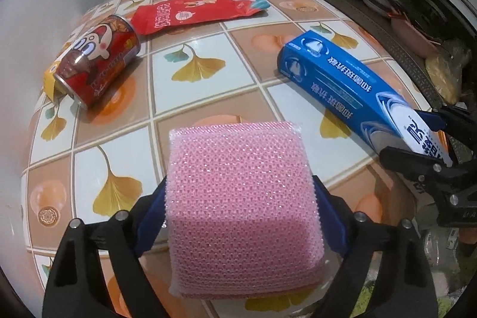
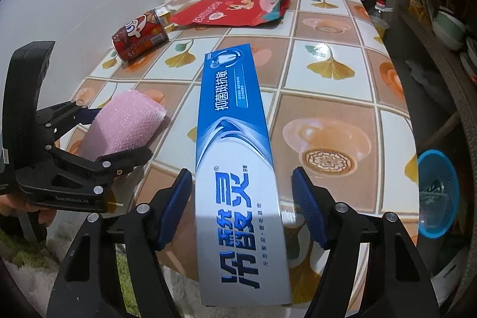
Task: Collect trash
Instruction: 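Grasp the pink sponge with the left tool while the right tool holds the toothpaste box, then carry the sponge and toothpaste box over to the blue wastebasket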
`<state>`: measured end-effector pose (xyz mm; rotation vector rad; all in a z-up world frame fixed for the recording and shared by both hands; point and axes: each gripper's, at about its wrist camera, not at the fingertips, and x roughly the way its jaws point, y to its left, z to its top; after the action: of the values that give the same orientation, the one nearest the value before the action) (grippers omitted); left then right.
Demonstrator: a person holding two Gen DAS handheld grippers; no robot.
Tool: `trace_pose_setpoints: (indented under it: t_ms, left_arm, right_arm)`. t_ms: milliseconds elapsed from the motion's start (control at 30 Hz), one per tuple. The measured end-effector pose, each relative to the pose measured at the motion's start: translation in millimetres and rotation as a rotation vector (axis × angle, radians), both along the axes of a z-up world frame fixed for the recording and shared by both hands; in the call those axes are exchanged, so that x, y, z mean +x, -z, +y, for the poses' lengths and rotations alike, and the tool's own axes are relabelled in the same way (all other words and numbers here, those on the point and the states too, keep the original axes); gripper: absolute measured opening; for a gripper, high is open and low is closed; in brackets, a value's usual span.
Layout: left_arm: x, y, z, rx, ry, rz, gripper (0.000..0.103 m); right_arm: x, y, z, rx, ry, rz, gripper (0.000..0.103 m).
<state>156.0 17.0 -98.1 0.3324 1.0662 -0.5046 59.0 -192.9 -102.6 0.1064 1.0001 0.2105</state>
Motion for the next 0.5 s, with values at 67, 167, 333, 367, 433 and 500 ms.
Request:
trace_pose_setpoints:
  t_ms: [67, 167, 333, 367, 433, 500]
  left_arm:
    - [-0.6, -0.1, -0.6, 0.002, 0.002, -0.009, 0.084]
    - [-0.8, -0.5, -1.3, 0.008, 0.0, -0.023, 0.083]
    - [-1.9, -1.7, -1.0, 0.012, 0.0, -0.038, 0.082]
    - [-2.4, -2.0, -1.4, 0.015, 0.001, -0.043, 0.082]
    - [-3.8, -3.0, -1.5, 0.022, 0.002, -0.056, 0.081]
    - [-4.4, -3.9, -1.3, 0.025, 0.002, -0.065, 0.081]
  right_arm:
    - [1.1, 0.1, -0.1, 0.002, 0.001, -0.002, 0.061]
    - [2.8, 0.7, 0.7, -0.007, 0.006, -0.004, 0.055]
    - [3.2, 0.7, 3.6, -0.029, 0.004, -0.014, 0.047]
    - [3.1, 0.5, 3.8, -0.03, 0.005, -0.017, 0.047]
    - [2.4, -0.4, 2.7, -0.024, 0.011, -0.022, 0.046]
    - [2.1, -1.1, 1.8, -0.017, 0.012, -0.024, 0.046]
